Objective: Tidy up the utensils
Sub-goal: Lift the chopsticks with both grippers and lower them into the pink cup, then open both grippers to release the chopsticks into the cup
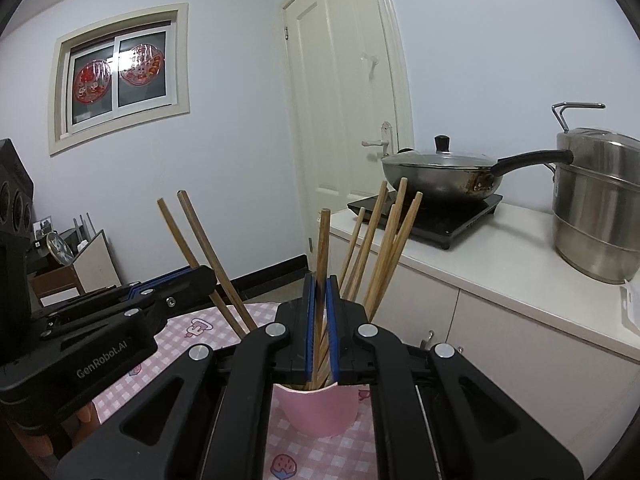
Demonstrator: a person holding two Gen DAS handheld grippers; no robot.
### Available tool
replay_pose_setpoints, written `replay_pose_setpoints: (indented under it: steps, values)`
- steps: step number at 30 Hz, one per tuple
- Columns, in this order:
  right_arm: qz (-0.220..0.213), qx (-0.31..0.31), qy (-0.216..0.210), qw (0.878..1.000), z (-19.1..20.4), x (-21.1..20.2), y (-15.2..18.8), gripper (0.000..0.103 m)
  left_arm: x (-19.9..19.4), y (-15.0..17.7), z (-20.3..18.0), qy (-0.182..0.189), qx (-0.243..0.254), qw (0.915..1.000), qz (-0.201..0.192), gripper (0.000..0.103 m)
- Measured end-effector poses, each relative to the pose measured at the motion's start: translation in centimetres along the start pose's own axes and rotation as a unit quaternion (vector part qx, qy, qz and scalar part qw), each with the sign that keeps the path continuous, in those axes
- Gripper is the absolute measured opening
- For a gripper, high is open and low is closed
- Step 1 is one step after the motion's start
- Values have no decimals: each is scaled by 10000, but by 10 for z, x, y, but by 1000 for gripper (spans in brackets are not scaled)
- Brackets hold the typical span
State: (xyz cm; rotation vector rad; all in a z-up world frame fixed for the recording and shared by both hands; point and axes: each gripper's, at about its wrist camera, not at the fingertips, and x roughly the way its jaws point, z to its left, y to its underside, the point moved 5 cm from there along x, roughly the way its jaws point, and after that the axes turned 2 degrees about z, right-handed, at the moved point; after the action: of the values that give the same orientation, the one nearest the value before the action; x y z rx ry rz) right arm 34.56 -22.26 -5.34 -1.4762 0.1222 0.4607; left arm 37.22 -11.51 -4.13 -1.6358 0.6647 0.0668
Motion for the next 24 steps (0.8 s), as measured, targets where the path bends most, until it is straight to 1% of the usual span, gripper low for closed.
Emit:
replay_pose_setpoints:
  steps: [8,11,13,19,20,21,22,23,24]
  values:
    - [119,182,-37,9998,-2,-4,3,6,-4,1,1,-72,-68,9999,136,8]
    - [110,253,-50,9996,-4,-9,4,16,-8,2,1,-133,-30,9998,144,8]
    - [99,289,-41,9995,-6,-13,4,26,-12,3,2,-204,-4,9997,152,9]
    - [158,367,13,9992,-12,-25,7,30,-27,5,6,-329,-52,9994,125,9]
    - [168,383,16,9991,-13,-28,7,31,-29,5,7,-341,-82,9993,131,15]
    - [168,399,24,9991,-13,-30,8,32,-32,5,10,-362,-120,9992,125,29]
    - [166,407,31,9990,-14,-32,8,33,-35,5,11,-377,-138,9991,100,41]
    - [165,424,34,9990,-14,-36,9,33,-39,5,12,-408,-168,9990,27,60]
    - [167,434,29,9989,-15,-38,9,34,-45,5,13,-450,-180,9988,-74,60]
